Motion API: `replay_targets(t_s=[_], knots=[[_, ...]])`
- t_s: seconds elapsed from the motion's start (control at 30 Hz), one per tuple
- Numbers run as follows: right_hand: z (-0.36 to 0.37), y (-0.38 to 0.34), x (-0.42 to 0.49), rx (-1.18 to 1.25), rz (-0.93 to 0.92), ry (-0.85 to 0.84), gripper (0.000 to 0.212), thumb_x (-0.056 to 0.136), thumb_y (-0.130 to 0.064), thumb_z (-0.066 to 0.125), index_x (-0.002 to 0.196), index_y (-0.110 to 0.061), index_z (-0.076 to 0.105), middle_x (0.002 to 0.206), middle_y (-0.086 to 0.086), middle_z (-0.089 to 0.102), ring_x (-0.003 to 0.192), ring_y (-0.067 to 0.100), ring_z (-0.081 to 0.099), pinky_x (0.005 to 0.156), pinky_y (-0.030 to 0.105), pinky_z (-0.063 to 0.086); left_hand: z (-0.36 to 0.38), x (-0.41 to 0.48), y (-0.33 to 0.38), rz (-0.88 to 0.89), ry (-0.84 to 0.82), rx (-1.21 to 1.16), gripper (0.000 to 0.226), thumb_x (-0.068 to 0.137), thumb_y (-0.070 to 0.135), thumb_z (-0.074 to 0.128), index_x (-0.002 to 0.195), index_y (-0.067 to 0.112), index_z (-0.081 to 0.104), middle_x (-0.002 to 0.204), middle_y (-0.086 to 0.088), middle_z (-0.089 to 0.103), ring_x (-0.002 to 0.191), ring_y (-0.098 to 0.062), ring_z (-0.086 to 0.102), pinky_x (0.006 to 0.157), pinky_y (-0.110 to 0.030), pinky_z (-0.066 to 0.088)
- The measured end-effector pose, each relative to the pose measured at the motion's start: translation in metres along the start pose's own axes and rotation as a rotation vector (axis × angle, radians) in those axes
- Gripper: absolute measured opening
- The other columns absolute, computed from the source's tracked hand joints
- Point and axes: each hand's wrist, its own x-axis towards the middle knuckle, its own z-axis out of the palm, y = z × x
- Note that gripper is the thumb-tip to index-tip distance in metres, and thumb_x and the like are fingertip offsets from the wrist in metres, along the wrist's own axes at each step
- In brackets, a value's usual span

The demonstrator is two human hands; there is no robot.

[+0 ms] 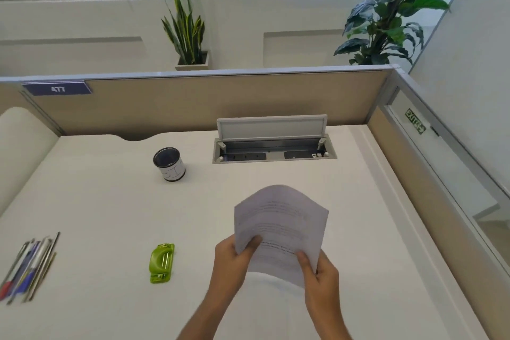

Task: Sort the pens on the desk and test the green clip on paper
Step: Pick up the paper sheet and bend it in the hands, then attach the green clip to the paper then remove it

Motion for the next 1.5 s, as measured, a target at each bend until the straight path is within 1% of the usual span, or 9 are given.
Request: replay_targets(t_s=[0.1,0.2,0.4,0.6,0.7,1.03,1.17,1.4,1.5], knots=[[0.013,-0.014,0.002,0.040,-0.038,0.000,0.018,0.107,-0.036,0.062,0.117,-0.028,0.074,0.109,-0.001,0.081,0.097,0.016,0.078,0.078,0.029,0.065,-0.022,0.005,0.007,-0.016,-0.021,0.011,0.025,0.096,0.046,0.080,0.096,0.022,0.084,0.096,0.000,0.086,0.090,-0.020,0.083,0.078,-0.040,0.069],[0.034,-0.019,0.005,0.056,-0.005,-0.011,0.023,0.111,-0.017,0.058,0.110,-0.032,0.075,0.105,-0.001,0.081,0.094,0.018,0.077,0.078,0.029,0.065,-0.045,0.008,0.007,-0.032,0.003,-0.017,0.010,0.097,0.035,0.081,0.104,0.029,0.085,0.103,0.005,0.087,0.093,-0.016,0.083,0.076,-0.034,0.069],[0.079,-0.014,0.000,0.072,0.140,-0.059,0.028,0.108,-0.001,0.056,0.109,-0.020,0.077,0.104,-0.001,0.084,0.098,0.026,0.079,0.087,0.042,0.063,-0.106,0.011,-0.009,-0.114,0.201,-0.034,0.017,0.096,0.017,0.082,0.112,0.024,0.079,0.096,-0.009,0.084,0.088,-0.029,0.081,0.082,-0.046,0.068],[0.118,0.001,-0.007,0.001,0.288,-0.105,0.033,0.107,0.000,0.055,0.110,-0.024,0.078,0.099,-0.009,0.085,0.089,0.014,0.082,0.080,0.035,0.063,-0.184,0.009,-0.037,-0.198,0.350,-0.027,0.023,0.099,0.004,0.069,0.109,0.023,0.079,0.089,-0.008,0.084,0.079,-0.028,0.080,0.064,-0.036,0.066],[0.133,0.014,-0.010,-0.082,0.319,-0.117,0.032,0.106,0.000,0.055,0.113,-0.021,0.077,0.102,-0.002,0.085,0.093,0.022,0.081,0.084,0.042,0.066,-0.218,0.011,-0.056,-0.245,0.421,0.113,0.020,0.097,0.004,0.072,0.106,0.020,0.080,0.093,-0.009,0.080,0.088,-0.033,0.077,0.075,-0.052,0.069],[0.172,0.039,-0.015,-0.181,0.381,-0.110,0.034,0.102,0.004,0.054,0.103,-0.019,0.079,0.102,0.004,0.085,0.097,0.030,0.080,0.092,0.051,0.064,-0.249,0.030,-0.090,-0.358,0.258,0.229,0.032,0.093,0.018,0.085,0.122,0.012,0.075,0.103,-0.006,0.077,0.099,-0.033,0.076,0.096,-0.054,0.064],[0.177,0.043,-0.015,-0.161,0.393,-0.114,0.033,0.103,0.003,0.055,0.112,-0.018,0.079,0.106,-0.001,0.086,0.101,0.026,0.081,0.095,0.049,0.064,-0.250,0.036,-0.096,-0.359,0.225,0.217,0.028,0.090,0.016,0.087,0.116,0.010,0.079,0.102,-0.008,0.079,0.099,-0.034,0.078,0.094,-0.056,0.064],[0.184,0.045,-0.016,-0.155,0.407,-0.138,0.033,0.105,0.001,0.055,0.115,-0.019,0.079,0.108,-0.003,0.086,0.099,0.021,0.082,0.083,0.037,0.063,-0.251,0.041,-0.106,-0.353,0.200,0.247,0.021,0.088,0.017,0.089,0.107,0.009,0.084,0.099,-0.007,0.082,0.094,-0.031,0.080,0.091,-0.054,0.066],[0.189,0.047,-0.016,-0.155,0.406,-0.134,0.032,0.105,0.002,0.055,0.115,-0.017,0.078,0.107,-0.002,0.086,0.100,0.023,0.082,0.087,0.041,0.064,-0.251,0.042,-0.110,-0.354,0.206,0.233,0.021,0.087,0.016,0.090,0.106,0.009,0.085,0.099,-0.008,0.082,0.093,-0.032,0.080,0.090,-0.054,0.066]])
